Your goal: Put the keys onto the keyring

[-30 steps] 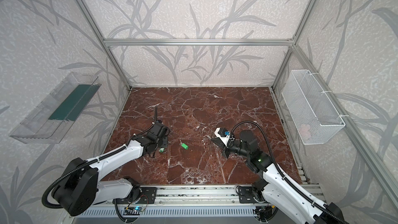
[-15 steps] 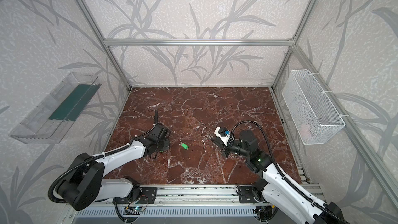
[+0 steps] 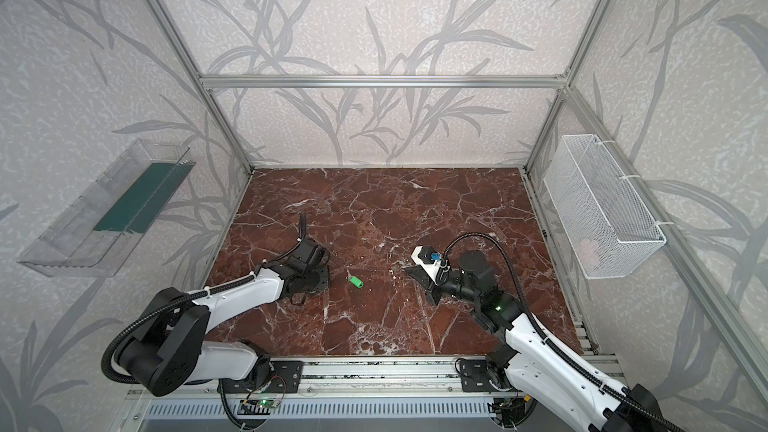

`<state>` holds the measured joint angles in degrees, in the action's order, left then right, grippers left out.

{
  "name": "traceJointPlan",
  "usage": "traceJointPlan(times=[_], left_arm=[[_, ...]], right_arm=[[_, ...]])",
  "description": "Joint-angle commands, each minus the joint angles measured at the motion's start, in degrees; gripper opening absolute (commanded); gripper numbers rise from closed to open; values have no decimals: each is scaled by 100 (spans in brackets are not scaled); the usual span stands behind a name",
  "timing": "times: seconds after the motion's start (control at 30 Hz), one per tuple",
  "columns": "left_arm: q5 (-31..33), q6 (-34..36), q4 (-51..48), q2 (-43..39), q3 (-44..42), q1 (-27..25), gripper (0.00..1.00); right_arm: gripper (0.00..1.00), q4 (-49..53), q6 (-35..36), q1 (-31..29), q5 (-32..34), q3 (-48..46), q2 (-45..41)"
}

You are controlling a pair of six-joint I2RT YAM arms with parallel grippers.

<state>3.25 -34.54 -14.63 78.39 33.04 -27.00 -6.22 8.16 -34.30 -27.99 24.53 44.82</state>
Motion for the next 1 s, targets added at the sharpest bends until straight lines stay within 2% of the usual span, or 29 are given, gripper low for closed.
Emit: traceJointPlan(times=[0.0, 0.1, 0.2, 0.43, 0.73, 0.97], left_arm=[[-555, -370, 6, -45, -84, -25, 57], [-585, -465, -3, -113, -114, -39, 56], [-239, -398, -186, -212, -103, -42, 55], [415, 221, -719, -232, 233, -102, 47], [372, 582, -603, -12, 300, -161, 33], [386, 830, -607, 209, 460, -169, 27]], right_arm=[[0, -246, -34, -43, 13, -1, 7], [0, -270, -25, -41, 13, -1, 40], [0, -309, -23, -41, 4, -1, 79], [0, -336, -33, -48, -5, -1, 115], [0, -345, -57, -51, 21, -6, 122], [0, -337, -69, -53, 30, 3, 133]])
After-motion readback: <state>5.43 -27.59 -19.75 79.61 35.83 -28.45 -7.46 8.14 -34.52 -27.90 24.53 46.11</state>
